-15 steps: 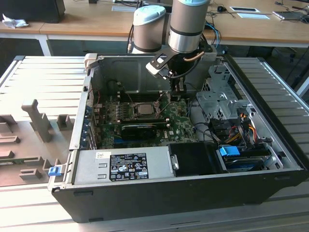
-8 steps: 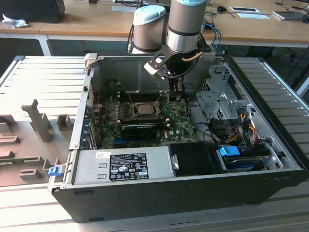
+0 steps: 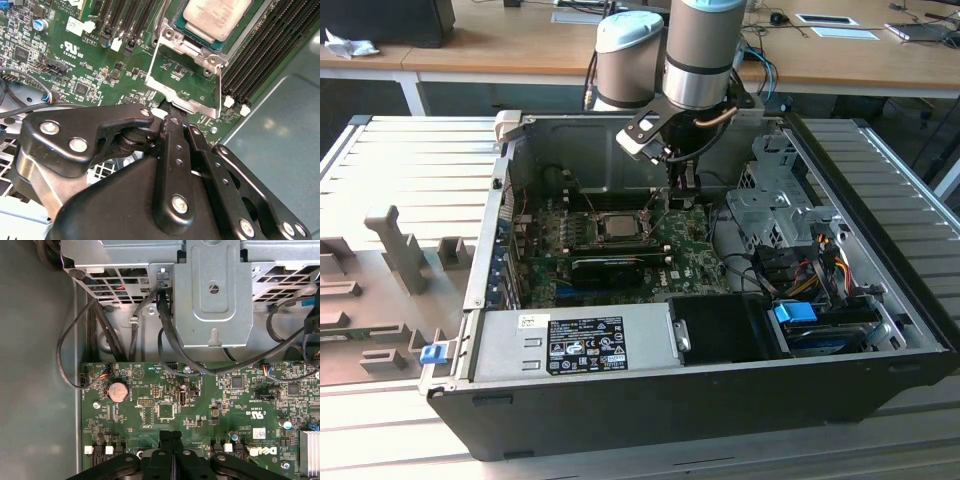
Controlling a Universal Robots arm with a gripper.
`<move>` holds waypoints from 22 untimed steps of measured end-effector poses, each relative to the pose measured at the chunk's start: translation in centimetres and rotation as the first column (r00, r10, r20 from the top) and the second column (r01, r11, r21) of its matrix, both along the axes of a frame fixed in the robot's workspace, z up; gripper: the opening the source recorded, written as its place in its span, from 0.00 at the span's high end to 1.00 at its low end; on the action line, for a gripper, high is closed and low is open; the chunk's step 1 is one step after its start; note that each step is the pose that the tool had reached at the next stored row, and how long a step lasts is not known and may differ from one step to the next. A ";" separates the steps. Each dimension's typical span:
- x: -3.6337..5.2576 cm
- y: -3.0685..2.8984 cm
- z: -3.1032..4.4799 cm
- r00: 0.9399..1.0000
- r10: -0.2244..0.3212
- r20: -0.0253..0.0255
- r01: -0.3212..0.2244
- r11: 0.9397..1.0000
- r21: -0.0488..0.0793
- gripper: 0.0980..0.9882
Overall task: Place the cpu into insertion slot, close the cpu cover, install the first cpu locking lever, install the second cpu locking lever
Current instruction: 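Close the cpu cover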
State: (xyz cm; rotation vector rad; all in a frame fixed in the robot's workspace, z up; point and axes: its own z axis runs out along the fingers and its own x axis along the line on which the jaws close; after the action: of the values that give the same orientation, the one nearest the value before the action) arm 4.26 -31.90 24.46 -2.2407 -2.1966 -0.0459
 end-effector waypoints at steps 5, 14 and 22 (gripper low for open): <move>-0.17 0.00 0.00 1.000 0.000 0.000 0.000 1.000 0.000 0.99; -0.54 0.00 0.00 1.000 0.000 0.000 0.000 1.000 0.000 0.99; -0.85 0.00 0.00 1.000 0.000 0.000 0.000 1.000 0.000 0.99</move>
State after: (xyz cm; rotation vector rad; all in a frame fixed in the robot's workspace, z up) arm 3.41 -31.90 24.46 -2.2408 -2.1966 -0.0460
